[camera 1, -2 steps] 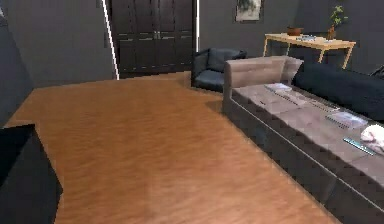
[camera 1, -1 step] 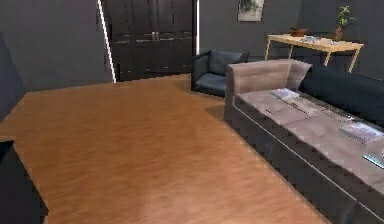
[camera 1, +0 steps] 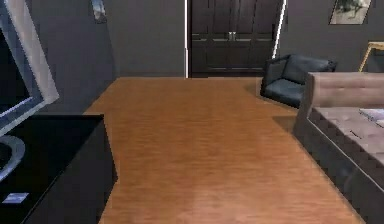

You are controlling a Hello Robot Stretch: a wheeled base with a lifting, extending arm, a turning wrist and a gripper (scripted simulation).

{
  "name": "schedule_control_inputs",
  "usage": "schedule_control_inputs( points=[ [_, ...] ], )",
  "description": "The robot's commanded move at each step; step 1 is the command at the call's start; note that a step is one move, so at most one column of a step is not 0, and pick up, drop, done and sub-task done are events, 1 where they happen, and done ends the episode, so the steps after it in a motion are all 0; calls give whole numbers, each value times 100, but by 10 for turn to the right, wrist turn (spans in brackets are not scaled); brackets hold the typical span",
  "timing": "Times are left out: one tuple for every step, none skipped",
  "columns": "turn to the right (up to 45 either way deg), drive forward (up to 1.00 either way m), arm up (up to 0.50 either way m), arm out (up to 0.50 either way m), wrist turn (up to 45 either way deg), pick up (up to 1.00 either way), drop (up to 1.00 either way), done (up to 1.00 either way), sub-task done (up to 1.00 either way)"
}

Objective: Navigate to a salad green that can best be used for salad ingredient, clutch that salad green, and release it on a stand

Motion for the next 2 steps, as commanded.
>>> schedule_control_inputs(
  points=[
    [0, 85, 0, 0, 0, 0, 0, 0, 0],
    [-30, 0, 0, 0, 0, 0, 0, 0, 0]
  ],
)
